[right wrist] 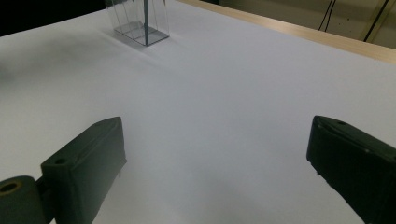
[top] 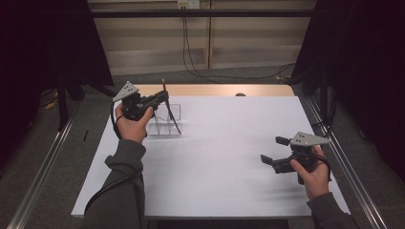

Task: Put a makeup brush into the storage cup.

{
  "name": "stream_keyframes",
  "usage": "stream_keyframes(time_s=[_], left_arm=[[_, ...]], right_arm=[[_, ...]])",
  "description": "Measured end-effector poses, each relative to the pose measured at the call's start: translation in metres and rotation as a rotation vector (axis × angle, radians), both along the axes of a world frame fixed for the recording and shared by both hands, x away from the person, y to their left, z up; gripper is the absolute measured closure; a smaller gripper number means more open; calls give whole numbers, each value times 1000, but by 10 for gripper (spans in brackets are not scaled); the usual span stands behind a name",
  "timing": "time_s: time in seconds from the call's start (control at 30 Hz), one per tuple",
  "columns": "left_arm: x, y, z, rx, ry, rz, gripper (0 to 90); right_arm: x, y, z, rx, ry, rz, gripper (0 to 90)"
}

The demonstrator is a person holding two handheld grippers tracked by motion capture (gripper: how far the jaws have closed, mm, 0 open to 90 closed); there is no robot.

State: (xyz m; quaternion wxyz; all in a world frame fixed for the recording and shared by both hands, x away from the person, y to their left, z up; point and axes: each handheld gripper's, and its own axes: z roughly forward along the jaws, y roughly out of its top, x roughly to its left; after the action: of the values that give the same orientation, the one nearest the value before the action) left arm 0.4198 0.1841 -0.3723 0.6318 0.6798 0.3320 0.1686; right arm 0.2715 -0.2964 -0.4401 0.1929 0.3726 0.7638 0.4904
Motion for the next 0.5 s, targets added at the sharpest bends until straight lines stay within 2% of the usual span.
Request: stream_keyframes(time_s=[0.1, 0.13, 0.4, 0.5], left_arm=[[2, 0, -1, 12, 2, 1, 838], [3, -1, -1, 0, 1, -10, 838], [6, -4, -4, -7, 4, -4, 838], [7, -2, -3, 22, -2, -9, 838]], right_arm=[[0, 0, 0, -1, 1, 1, 42], [0, 0, 0, 1, 2, 2, 41], [0, 0, 0, 0, 2, 4, 41], [0, 0, 0, 1, -1, 3, 41]])
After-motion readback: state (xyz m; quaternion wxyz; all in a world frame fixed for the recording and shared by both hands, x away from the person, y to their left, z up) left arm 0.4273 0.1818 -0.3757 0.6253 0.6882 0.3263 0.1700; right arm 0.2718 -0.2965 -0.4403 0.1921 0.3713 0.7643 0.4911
